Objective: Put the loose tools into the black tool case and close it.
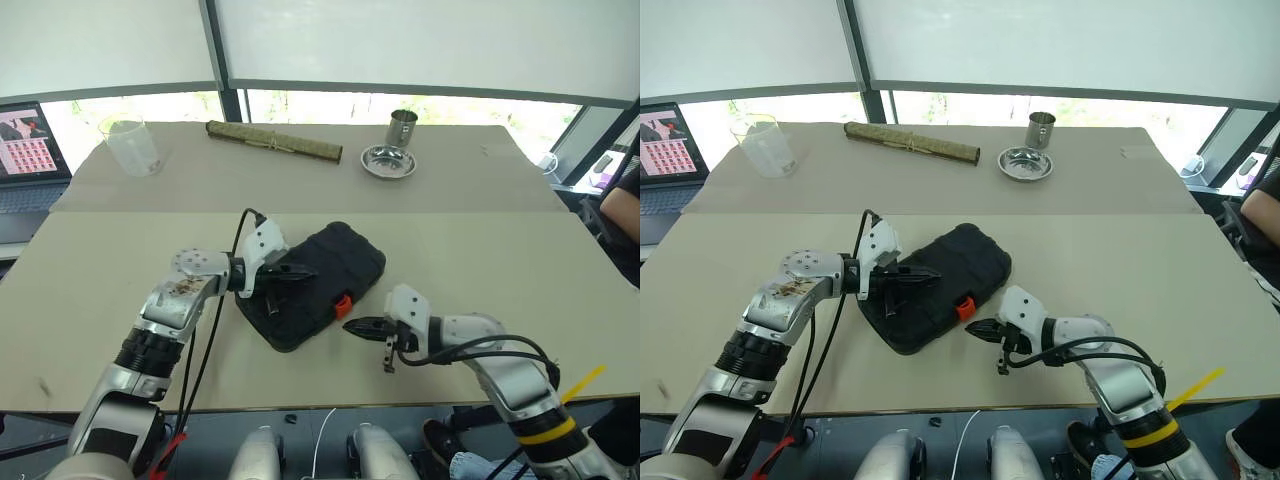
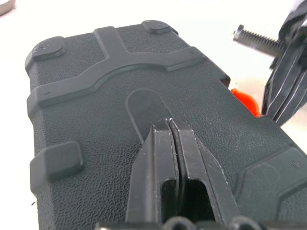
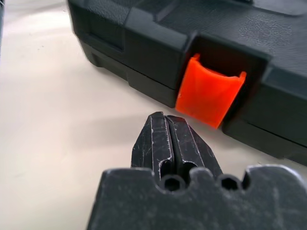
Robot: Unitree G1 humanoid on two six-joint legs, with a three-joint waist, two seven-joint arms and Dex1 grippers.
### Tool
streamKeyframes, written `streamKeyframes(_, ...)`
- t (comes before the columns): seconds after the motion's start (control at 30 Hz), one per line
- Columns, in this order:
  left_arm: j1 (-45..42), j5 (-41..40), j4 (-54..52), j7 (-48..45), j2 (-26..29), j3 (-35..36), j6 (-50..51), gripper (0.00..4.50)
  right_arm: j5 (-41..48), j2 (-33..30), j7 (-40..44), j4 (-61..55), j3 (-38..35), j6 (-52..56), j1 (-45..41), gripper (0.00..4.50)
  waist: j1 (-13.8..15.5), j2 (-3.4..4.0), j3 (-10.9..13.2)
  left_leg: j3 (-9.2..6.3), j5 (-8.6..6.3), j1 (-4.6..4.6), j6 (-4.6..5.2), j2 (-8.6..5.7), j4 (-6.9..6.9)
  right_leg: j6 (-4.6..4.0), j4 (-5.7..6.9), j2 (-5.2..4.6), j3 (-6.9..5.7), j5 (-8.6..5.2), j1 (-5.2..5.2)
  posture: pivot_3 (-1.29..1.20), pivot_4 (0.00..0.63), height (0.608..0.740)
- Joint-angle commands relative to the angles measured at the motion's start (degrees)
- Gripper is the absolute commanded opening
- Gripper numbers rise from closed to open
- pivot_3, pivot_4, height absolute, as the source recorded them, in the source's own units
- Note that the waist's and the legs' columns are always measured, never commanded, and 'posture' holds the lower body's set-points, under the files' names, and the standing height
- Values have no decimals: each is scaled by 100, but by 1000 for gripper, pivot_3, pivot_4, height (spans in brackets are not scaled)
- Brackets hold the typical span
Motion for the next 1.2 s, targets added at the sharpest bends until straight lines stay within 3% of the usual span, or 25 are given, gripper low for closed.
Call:
streamKeyframes(0.03, 208, 250, 194, -68, 85, -359, 325, 88, -165, 142, -119, 223, -33, -451, -291, 0, -13, 0, 0, 0, 0, 1, 0, 0, 0, 0, 0, 0, 0, 0, 0, 0, 150, 740)
streamKeyframes(0.4, 340, 332, 131, -90, 190, -558, 687, 88, -355, 422, -99, 797, -13, -834, -688, 0, -49, 0, 0, 0, 0, 7, 0, 3, 0, 0, 8, 2, 0, -1, 0, 0, 150, 740)
streamKeyframes(0.63, 401, 333, 101, -56, 246, -535, 748, 88, -237, 377, -23, 540, -112, -652, -641, 0, -83, 0, 0, -1, 0, 8, 0, 4, -2, -2, 9, 3, 1, -2, 0, 0, 150, 740)
streamKeyframes(0.83, 682, 158, -68, -62, 314, -129, 160, 88, -130, 204, 147, 459, -154, -649, -403, 0, -119, 1, -1, -1, 0, 12, 0, 5, -6, -4, 8, 3, 1, -4, 1, 0, 150, 740)
streamKeyframes(0.9, 975, -204, -371, -89, 329, 424, -199, 593, 17, -24, 256, 330, -408, -721, -147, 0, -146, 4, -2, -1, 0, 11, 0, 7, -12, -8, 7, 2, 2, -5, -1, 0, 150, 740)
streamKeyframes(1.0, 1566, -629, -889, -82, 547, 1405, -696, 1505, 371, -454, 486, 168, -1014, -909, 300, 788, -153, 5, -2, -1, -6, 8, 7, 7, -25, -34, 2, -3, 4, 4, -4, 0, 150, 740)
streamKeyframes(1.13, 2237, -871, -1334, -19, 829, 2203, -1113, 3064, 544, -871, 773, 203, -1436, -1318, 664, 2198, -167, 5, 6, 0, -15, 9, 10, 11, -48, -42, -24, -7, 4, 4, -9, 0, 150, 740)
streamKeyframes(1.2, 3168, -570, -1510, 166, 1086, 2909, -1512, 3859, 774, -916, 1354, 572, -1735, -2572, 778, 2889, -167, 5, 14, 0, -14, 6, 9, 13, -50, -42, -31, -6, -2, 4, -9, 0, 150, 740)
